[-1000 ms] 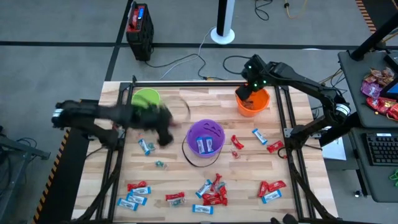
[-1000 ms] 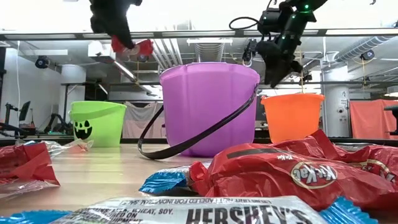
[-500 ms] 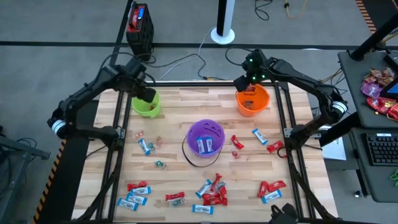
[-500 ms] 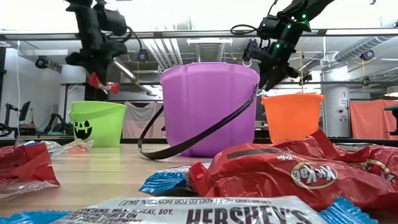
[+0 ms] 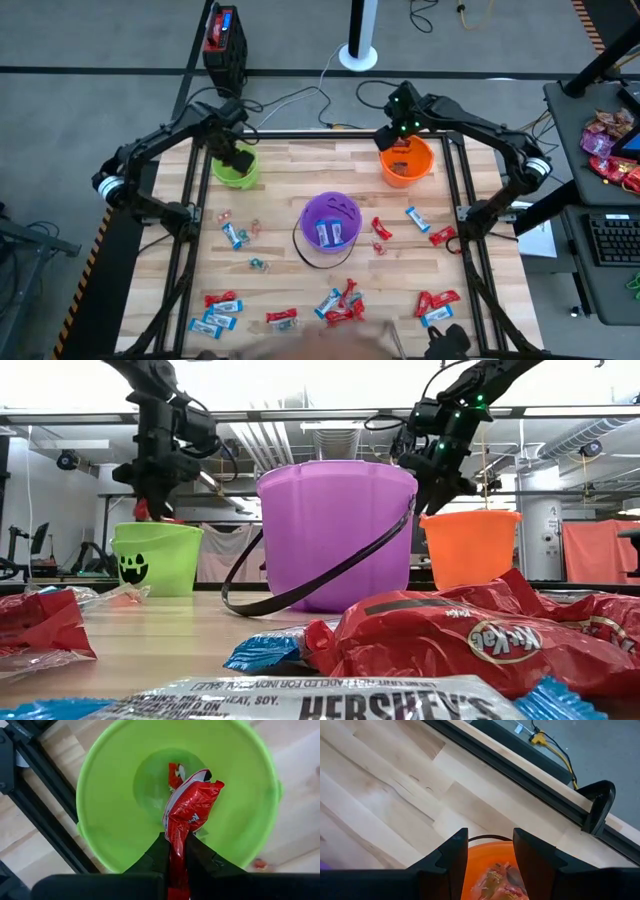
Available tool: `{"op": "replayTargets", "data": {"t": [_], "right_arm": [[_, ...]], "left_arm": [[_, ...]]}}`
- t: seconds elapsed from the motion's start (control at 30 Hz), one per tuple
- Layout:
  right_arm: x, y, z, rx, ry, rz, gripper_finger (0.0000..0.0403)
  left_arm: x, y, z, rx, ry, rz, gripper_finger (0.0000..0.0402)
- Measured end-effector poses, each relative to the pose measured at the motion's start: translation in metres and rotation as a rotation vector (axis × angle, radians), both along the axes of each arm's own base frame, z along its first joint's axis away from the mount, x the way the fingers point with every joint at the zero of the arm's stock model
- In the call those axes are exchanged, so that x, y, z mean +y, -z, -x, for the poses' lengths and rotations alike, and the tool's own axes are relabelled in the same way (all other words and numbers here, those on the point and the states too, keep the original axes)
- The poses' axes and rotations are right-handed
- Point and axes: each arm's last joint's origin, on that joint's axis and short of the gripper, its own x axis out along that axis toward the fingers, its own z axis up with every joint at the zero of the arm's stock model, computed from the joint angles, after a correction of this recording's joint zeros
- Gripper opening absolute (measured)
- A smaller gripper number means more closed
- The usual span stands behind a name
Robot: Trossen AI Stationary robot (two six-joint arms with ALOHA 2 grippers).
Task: Sort candy by brand, put in halloween buckets
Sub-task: Put the red chocolate into the green bucket, then put the white chocolate into the purple bucket
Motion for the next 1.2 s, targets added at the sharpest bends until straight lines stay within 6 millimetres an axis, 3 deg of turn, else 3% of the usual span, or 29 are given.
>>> {"op": "replayTargets", "data": {"t": [0.33, 0.63, 0.8, 1.0, 1.1, 1.2], "right_arm": [[-0.002, 0.005, -0.002, 0.025, -0.038, 0.006, 0.0148], [-0.002, 0.006, -0.002, 0.026, -0.036, 0.004, 0.0148], [-0.002, 0.005, -0.002, 0.022, -0.031, 0.0, 0.0148], [0.001, -0.016, 0.0, -0.029, -0.021, 0.037, 0.0148], [0.003, -0.031, 0.002, -0.079, -0.021, 0.06, 0.0148], [0.008, -0.036, 0.001, -0.179, -0.126, -0.016, 0.0148]], "left_arm": [[0.005, 0.018, -0.004, 0.055, 0.044, 0.055, 0.0018], [0.011, 0.024, -0.004, 0.136, 0.05, 0.016, 0.0111], [0.012, 0.022, -0.005, 0.127, 0.056, 0.013, 0.0139], [0.017, -0.004, -0.013, 0.0, 0.161, 0.0, 0.0143], [0.019, -0.024, -0.02, -0.141, 0.272, 0.004, 0.0138], [0.019, -0.043, -0.026, -0.321, 0.404, 0.021, 0.0132]]}}
